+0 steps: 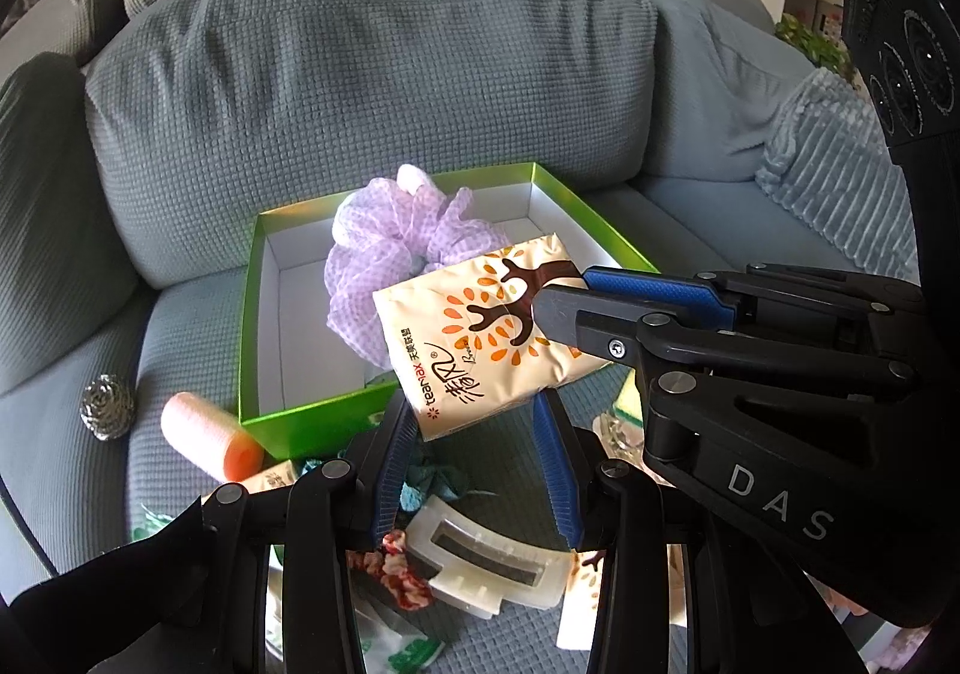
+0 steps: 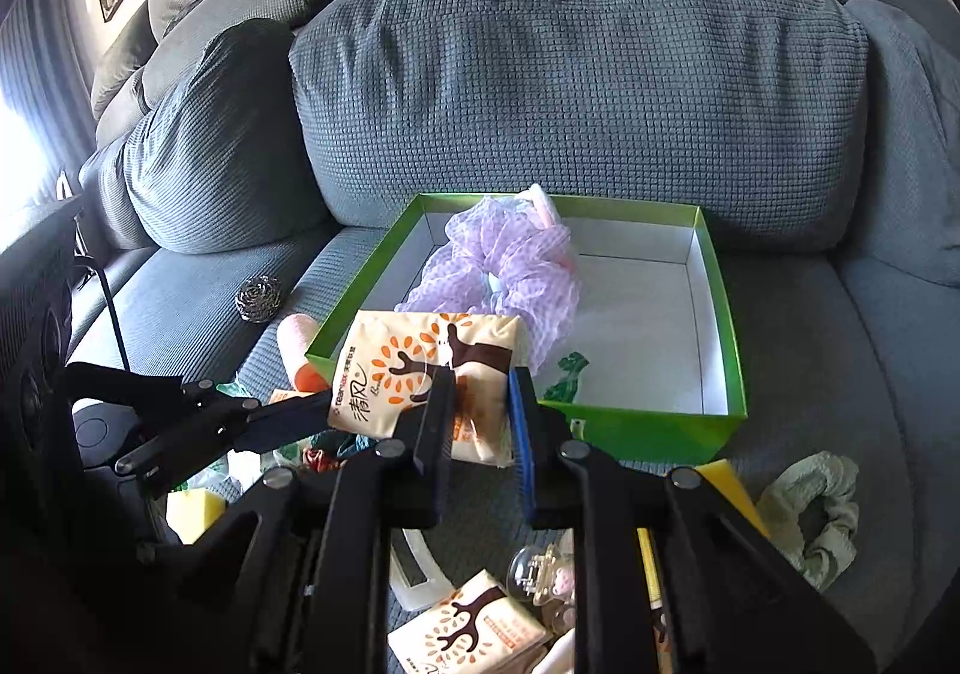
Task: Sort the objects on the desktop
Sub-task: 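Lift the tissue packet with the right gripper and carry it over the green box, then lower the tissue packet into the green box and open the right gripper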
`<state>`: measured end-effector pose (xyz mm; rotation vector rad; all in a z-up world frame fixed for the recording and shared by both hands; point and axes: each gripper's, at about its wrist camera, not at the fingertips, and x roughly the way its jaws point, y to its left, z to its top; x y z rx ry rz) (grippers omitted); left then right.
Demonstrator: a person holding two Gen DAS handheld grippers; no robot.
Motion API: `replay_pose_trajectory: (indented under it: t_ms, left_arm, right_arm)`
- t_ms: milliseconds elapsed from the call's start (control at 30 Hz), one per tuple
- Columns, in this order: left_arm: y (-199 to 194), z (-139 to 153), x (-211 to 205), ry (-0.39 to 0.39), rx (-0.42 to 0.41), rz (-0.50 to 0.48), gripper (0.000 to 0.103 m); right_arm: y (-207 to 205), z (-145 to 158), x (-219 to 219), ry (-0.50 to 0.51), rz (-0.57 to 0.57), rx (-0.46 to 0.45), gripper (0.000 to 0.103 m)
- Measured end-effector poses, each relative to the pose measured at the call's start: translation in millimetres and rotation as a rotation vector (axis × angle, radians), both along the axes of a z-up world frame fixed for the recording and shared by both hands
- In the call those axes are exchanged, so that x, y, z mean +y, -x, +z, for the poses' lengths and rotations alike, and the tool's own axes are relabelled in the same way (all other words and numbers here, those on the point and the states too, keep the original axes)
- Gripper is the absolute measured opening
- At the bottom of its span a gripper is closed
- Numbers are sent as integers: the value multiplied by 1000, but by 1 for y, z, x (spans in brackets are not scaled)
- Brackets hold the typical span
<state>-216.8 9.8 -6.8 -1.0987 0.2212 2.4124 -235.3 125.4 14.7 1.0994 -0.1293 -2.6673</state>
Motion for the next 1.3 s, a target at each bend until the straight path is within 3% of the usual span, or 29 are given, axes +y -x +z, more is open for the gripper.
replay_pose_trajectory:
  t_ms: [933, 1300]
  left_arm:
    - [59, 51, 18, 43, 40, -39, 41]
    - [80, 58, 17, 64, 45, -35, 41]
  right_arm:
    - [52, 43, 13, -3, -8, 53, 17]
    - [72, 51, 6, -15, 7, 59, 17]
